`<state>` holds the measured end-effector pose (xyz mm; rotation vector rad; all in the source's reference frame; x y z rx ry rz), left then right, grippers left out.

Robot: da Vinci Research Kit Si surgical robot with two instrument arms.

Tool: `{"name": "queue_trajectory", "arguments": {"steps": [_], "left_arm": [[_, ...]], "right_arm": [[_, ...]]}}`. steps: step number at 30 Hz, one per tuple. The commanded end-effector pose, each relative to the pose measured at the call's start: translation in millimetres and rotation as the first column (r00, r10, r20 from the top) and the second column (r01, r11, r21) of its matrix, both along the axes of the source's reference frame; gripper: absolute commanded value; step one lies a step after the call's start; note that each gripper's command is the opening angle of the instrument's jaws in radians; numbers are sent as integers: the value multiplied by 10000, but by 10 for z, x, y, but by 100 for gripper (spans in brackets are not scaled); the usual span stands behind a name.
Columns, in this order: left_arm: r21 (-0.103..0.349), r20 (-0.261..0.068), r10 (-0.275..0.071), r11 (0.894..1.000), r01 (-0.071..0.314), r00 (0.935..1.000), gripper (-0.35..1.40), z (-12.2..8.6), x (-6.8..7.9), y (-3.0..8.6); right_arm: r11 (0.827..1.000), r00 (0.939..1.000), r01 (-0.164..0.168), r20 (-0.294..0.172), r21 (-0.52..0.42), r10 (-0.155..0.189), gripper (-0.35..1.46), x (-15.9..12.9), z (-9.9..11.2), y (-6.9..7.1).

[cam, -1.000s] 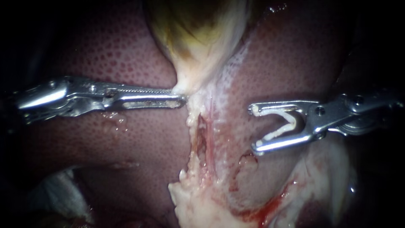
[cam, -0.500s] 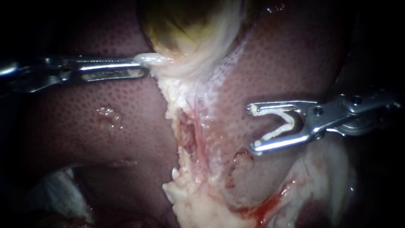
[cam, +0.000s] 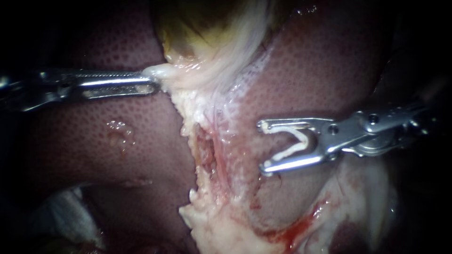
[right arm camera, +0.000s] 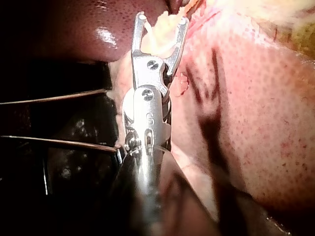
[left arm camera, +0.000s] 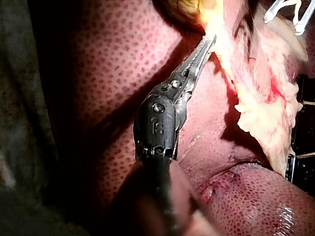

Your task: Clipping first clip left tube

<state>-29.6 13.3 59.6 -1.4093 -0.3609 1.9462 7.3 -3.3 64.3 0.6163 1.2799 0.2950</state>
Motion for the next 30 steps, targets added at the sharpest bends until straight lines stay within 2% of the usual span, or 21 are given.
{"name": "queue_trajectory", "arguments": {"steps": [1, 7, 12, 20, 30], "left_arm": [[1, 13, 19, 10000, -19, 10000, -35, 0, 0, 0], [-4, 26, 38, 10000, -38, 10000, -35, 0, -1, -2], [-1, 33, 45, 10000, -45, 10000, -35, -4, -3, -5], [-2, 57, 75, 10000, -75, 10000, -35, -6, -5, -8], [-7, 52, 69, 10000, -69, 10000, -35, -5, -6, -9]], "right_arm": [[9999, 10000, 87, 41, 83, -88, 51, 8, 12, -6], [9985, 9993, 297, 229, 452, -307, 51, 44, 64, -31], [9969, 9987, 416, 253, 661, -433, 52, 66, 89, -44], [9958, 9985, 484, 234, 783, -504, 52, 89, 98, -49], [9897, 9964, 837, 9, 1165, -843, 52, 103, 102, -56]]}}
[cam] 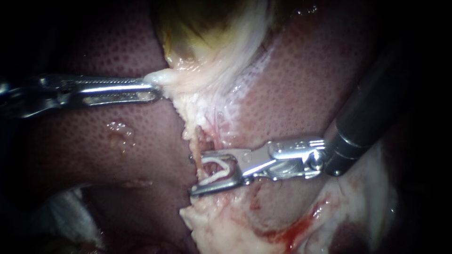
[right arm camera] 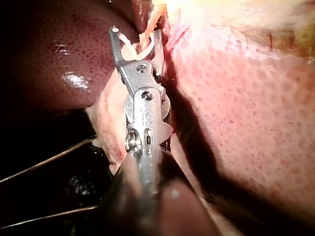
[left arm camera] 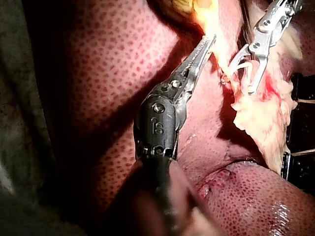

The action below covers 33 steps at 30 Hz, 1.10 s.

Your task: Clipping first clip left tube

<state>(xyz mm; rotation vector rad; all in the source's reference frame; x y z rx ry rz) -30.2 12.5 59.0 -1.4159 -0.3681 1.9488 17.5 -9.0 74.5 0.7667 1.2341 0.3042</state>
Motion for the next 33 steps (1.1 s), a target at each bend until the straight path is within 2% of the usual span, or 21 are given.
{"name": "queue_trajectory", "arguments": {"steps": [1, 9, 15, 18, 21, 23, 26, 33], "left_arm": [[0, -4, -3, 10000, 3, 10000, -35, 1, -1, 0], [-13, -12, -7, 10000, 7, 10000, -35, 2, -2, -2], [-14, -13, -8, 10000, 8, 10000, -35, 2, -2, -2], [-9, 9, 18, 10000, -18, 10000, -35, 3, -2, -2], [-11, 9, 18, 10000, -18, 10000, -35, 3, -2, -2], [-12, 9, 20, 10000, -20, 10000, -35, 3, -1, -2], [-12, 9, 20, 10000, -20, 10000, -35, 3, -1, -2], [-18, 9, 23, 10000, -23, 10000, -35, 4, -1, -3]], "right_arm": [[10000, 10000, 15, -24, 36, -15, 52, 4, 2, -1], [9997, 9998, 197, -58, 165, -197, 52, 29, 17, -14], [9995, 9999, 102, -93, 290, -99, 48, 30, 23, -12], [9987, 10000, 68, 1, 506, -68, 37, 29, 26, -10], [9965, 9999, 31, 132, 830, -42, 14, 27, 29, -8], [9861, 9991, 2, 422, 1660, -73, -34, 21, 30, -7], [9808, 9987, -66, 516, 1947, -36, -35, 20, 31, -3], [9821, 9974, 50, 692, 1882, -183, -35, 19, 34, -2]]}}
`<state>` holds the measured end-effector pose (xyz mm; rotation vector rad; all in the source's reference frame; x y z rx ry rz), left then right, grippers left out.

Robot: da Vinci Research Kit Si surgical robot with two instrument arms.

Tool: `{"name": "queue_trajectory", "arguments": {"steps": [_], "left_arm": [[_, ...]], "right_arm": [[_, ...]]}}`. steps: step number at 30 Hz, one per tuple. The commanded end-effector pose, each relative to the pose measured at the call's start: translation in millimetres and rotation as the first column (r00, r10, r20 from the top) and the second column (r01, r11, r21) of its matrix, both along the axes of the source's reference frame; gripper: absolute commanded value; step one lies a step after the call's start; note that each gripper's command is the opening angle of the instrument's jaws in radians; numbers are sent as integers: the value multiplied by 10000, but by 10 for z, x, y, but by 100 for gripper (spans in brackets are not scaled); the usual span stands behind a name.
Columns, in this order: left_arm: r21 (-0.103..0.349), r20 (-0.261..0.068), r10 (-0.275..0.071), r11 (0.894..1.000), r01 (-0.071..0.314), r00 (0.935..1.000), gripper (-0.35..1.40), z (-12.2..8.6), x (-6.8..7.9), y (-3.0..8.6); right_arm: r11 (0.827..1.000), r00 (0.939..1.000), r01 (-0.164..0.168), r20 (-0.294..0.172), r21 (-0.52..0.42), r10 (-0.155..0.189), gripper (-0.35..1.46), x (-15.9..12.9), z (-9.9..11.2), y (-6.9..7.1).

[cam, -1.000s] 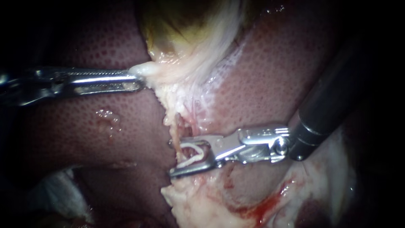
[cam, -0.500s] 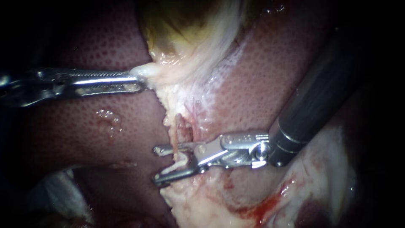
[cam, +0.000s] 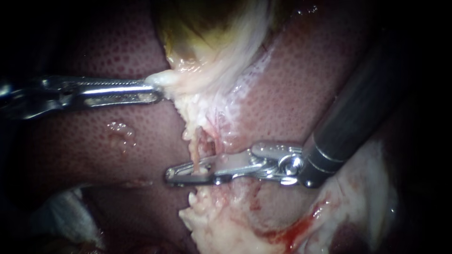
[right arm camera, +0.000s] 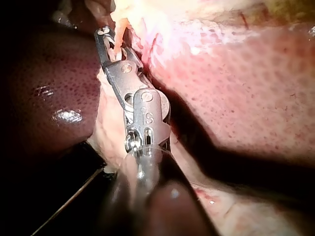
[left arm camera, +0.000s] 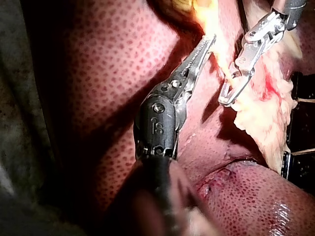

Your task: Clipping first clip left tube

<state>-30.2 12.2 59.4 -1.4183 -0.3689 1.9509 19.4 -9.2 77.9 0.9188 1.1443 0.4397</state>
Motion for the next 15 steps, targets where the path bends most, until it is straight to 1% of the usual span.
{"name": "queue_trajectory", "arguments": {"steps": [1, 15], "left_arm": [[0, -2, -2, 10000, 2, 10000, -35, 0, 0, 0], [-1, -2, -2, 10000, 2, 10000, -35, 0, 0, 0]], "right_arm": [[10000, 10000, -2, 2, -12, 2, -35, 0, 0, -1], [10000, 10000, 80, 6, 48, -80, -35, 0, -1, -2]]}}
